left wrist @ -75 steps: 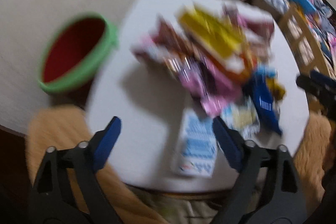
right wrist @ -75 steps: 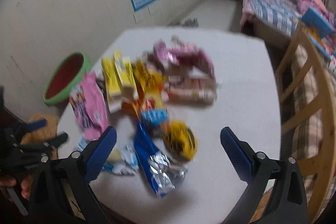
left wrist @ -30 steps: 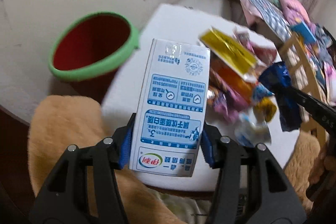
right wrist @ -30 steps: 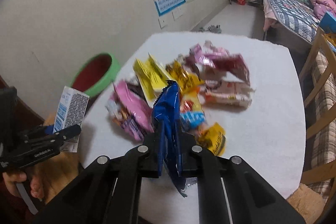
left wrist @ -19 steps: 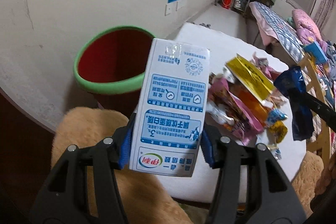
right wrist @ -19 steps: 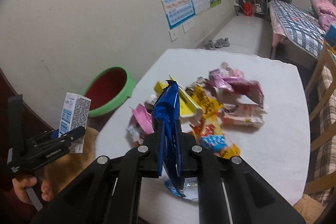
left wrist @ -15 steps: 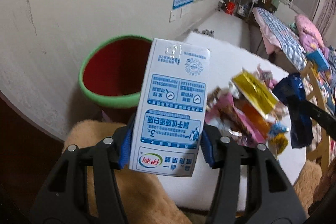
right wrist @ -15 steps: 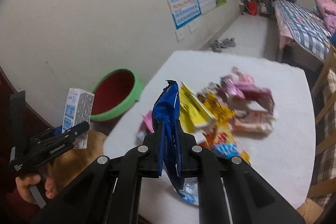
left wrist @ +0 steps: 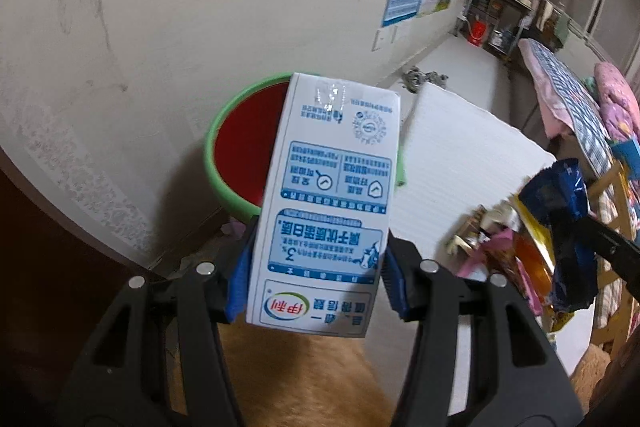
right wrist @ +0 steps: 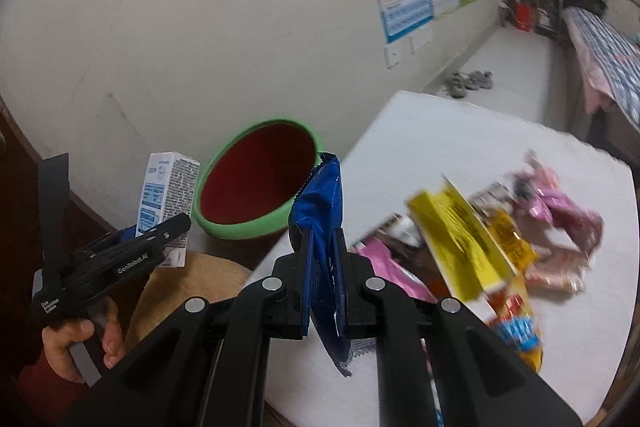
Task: Collect trash
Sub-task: 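Carry the carton and blue wrapper over the green-rimmed red bin with both grippers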
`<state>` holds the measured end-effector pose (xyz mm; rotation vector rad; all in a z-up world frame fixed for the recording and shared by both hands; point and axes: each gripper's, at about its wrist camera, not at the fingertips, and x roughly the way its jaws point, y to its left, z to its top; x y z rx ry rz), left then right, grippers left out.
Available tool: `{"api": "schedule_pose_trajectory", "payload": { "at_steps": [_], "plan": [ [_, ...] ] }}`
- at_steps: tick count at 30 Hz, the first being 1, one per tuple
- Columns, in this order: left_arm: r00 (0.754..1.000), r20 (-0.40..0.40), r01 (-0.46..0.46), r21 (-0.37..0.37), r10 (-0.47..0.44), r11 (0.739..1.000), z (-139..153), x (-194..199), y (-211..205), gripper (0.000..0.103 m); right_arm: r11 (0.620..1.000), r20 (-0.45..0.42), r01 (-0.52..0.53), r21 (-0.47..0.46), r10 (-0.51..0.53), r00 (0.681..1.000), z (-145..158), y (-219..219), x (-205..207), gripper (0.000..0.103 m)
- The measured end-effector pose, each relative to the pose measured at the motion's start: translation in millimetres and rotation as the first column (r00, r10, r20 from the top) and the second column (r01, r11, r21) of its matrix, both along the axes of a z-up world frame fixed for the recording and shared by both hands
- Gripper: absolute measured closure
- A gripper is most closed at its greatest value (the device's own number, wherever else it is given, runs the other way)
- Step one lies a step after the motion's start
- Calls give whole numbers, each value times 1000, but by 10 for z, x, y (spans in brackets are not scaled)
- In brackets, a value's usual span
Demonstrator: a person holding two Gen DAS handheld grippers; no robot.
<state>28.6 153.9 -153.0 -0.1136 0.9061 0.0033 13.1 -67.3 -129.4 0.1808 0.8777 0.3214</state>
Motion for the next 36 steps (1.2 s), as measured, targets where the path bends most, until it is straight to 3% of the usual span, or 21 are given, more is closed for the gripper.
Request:
{"api": "schedule_pose_trajectory", "payload": {
  "at_steps": [22,31,32,34,36],
  "plan": [
    [997,-67,-46,-33,44,998,-266,862,373,51,991,-89,-69,118,80,993,-142,787,1333,90],
    [995,-73,-75,-35,72,997,-333,1016,494,50,989,-67,-76,124,85,994,-115,952,1648,89],
    [995,-74,-76,-36,73,996,-340,1023,499,50,989,-63,-78,126,86,994,-115,969,1674,87],
    [994,-77,-80,-36,77,996,-348,1052,512,47,989,-52,-69,128,76,996,-115,971,1687,71],
    [994,-74,-87,-37,84,996,-343,1074,520,36,989,-50,-57,137,65,997,-110,966,1718,60]
  ]
}}
